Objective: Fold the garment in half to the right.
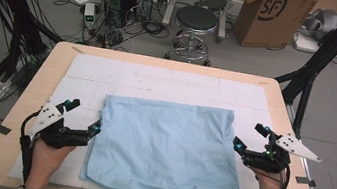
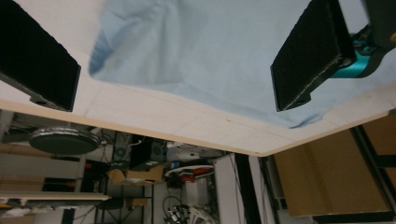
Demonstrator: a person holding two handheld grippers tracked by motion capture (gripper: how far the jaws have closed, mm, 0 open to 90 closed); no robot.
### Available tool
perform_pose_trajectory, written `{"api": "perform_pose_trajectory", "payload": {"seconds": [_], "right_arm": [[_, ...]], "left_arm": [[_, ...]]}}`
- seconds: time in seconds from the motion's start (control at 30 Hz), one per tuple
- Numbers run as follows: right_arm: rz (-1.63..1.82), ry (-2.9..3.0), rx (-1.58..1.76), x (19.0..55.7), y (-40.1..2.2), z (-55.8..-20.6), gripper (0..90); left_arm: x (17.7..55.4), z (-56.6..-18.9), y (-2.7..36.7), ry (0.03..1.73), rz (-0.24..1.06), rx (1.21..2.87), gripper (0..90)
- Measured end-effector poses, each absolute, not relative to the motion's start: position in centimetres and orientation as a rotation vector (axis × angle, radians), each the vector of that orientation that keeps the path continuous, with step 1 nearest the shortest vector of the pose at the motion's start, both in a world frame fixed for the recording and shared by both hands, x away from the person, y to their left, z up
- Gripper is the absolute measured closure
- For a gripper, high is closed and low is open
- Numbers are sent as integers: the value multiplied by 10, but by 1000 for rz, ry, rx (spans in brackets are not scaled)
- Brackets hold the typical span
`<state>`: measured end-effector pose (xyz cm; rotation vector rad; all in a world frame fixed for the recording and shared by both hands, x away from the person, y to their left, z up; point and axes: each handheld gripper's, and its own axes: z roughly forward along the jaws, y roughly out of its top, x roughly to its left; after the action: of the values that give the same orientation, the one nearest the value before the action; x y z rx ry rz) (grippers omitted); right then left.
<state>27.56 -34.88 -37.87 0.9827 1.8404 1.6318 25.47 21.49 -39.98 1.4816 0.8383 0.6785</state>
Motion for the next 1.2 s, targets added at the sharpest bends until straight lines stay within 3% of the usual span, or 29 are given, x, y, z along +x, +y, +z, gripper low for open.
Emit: {"api": "perform_pose_trajectory", "payload": {"seconds": [0.63, 1.2], "right_arm": [[1552, 2247, 812, 355, -220, -332, 2], [1459, 2482, 682, 417, -93, -347, 2]], "left_arm": [[252, -396, 225, 852, 688, 1459, 16], [246, -392, 237, 869, 733, 1454, 17]]}}
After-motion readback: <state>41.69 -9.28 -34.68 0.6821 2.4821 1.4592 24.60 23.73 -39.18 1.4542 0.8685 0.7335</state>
